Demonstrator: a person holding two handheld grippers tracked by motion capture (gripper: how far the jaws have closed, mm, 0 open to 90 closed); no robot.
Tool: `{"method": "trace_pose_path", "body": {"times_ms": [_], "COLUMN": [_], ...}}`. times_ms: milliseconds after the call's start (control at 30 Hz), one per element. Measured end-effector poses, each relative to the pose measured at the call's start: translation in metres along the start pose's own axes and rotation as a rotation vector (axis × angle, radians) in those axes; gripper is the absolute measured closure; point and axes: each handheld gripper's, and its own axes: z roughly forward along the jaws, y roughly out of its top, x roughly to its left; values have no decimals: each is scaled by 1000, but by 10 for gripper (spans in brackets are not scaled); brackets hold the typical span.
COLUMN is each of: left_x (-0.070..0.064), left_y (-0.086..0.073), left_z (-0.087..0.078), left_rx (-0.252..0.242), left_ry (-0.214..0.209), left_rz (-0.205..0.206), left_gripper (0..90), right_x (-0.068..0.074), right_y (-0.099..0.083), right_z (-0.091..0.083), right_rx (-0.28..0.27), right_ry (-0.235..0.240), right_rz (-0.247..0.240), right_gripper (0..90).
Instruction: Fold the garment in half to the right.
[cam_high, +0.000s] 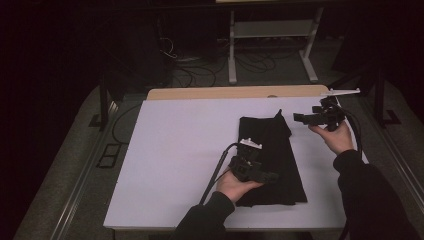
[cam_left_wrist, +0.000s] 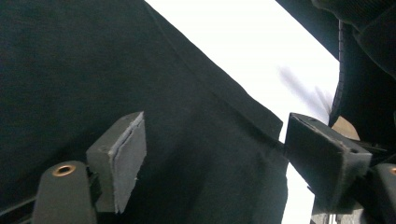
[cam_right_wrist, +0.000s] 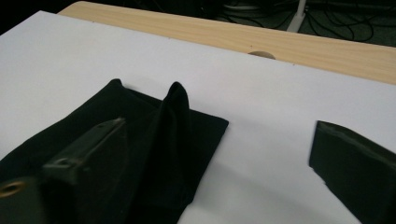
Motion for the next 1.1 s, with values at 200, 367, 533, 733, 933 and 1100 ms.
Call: {"method": "trace_pose_path", "body": {"times_ms": [200, 367, 533, 733, 933, 1100], "left_x": [7, 10, 14, 19, 25, 33], "left_y": [-2, -2, -3, -5, -8, -13], "left_z": [-9, -14, -19, -31, -49, -64], "left_rx": [-12, 3, 0, -21, -43, -59], "left_ry": [18, 53, 68, 84, 109, 132], "left_rz": [8, 25, 28, 28, 27, 20], "left_gripper": [119, 13, 0, 0, 0, 0], "right_x": [4, 6, 7, 11, 17, 23], "right_y": [0, -1, -2, -5, -9, -13], "right_z": [-9, -18, -26, -36, -43, -48], "right_rx": [11, 20, 22, 17, 18, 22], "right_ry": [3, -4, -1, 13, 27, 29], "right_rz": [-23, -28, -35, -49, -66, -82], "right_gripper": [0, 0, 0, 0, 0, 0]}}
